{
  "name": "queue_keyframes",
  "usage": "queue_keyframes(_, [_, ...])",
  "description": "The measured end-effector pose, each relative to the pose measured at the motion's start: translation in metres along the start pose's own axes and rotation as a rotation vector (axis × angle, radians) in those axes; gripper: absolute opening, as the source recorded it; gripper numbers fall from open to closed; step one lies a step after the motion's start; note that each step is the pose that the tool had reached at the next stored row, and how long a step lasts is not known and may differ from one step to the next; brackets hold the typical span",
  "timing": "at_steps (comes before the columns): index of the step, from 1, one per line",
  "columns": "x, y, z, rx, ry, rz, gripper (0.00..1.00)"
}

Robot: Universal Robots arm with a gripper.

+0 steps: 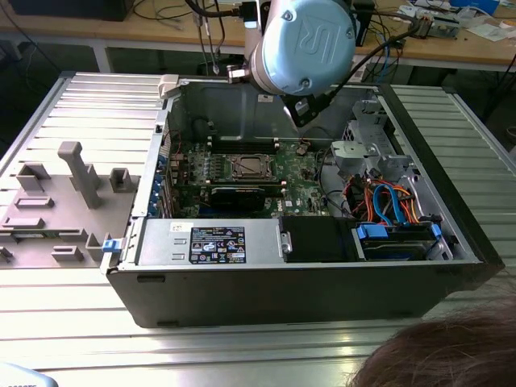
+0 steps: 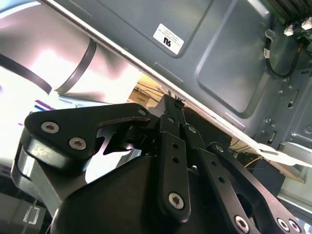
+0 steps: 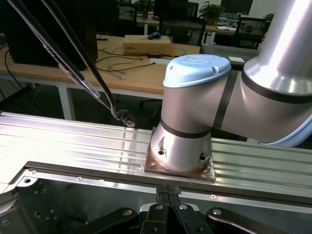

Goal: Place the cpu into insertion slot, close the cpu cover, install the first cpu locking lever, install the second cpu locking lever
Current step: 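Install the second cpu locking lever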

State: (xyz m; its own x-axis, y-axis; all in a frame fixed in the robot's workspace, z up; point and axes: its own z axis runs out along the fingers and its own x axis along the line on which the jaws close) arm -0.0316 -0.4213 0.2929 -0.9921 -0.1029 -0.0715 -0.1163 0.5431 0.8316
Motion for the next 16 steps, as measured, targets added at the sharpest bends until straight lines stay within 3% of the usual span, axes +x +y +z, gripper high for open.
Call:
queue_keyframes(8, [0.0000,-0.0002,-0.0004,-0.0348,-0.0032,-0.002,0.11])
queue_keyframes(12, [0.0001,-0.0004,-0.0007,-0.0615,-0.0056,-0.004,0.11])
queue_keyframes(16, [0.0001,-0.0005,-0.0007,-0.0729,-0.0067,-0.005,0.11])
